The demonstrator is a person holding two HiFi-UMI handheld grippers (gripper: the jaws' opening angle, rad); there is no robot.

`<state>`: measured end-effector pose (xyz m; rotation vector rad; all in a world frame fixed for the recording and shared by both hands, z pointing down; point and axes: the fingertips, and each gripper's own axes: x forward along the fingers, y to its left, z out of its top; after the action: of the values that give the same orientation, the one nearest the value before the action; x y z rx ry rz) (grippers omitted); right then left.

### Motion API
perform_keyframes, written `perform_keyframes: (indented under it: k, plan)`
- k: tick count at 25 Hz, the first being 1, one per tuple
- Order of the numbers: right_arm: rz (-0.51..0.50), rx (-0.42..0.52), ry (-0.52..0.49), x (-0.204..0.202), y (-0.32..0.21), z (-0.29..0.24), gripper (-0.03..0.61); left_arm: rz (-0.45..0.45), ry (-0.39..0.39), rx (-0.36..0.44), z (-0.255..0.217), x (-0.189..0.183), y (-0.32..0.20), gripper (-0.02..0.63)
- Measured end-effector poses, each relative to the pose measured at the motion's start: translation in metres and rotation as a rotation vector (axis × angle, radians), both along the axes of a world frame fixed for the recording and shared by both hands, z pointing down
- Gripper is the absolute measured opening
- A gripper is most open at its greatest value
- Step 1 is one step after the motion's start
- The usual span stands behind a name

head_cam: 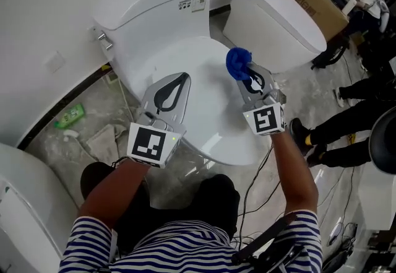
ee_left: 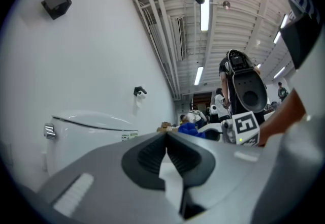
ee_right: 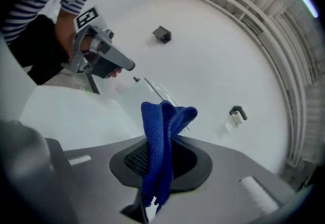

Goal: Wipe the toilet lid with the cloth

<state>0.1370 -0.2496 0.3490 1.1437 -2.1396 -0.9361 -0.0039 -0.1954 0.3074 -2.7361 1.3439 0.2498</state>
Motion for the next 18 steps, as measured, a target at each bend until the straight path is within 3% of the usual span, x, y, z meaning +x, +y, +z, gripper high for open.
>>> perform_keyframes:
  k: [10,18]
  plan:
    - [-0.343,-0.065,0.509,-0.009,-0.057,0.053,0.065,-0.011,-0.030,-0.018,0.009,0.021,-0.027,0.004]
    - [-0.463,-0.158,0.630,-0.015,-0.120,0.071,0.063,-0.002,-0.057,-0.063,0.021,0.039,-0.056,0.003]
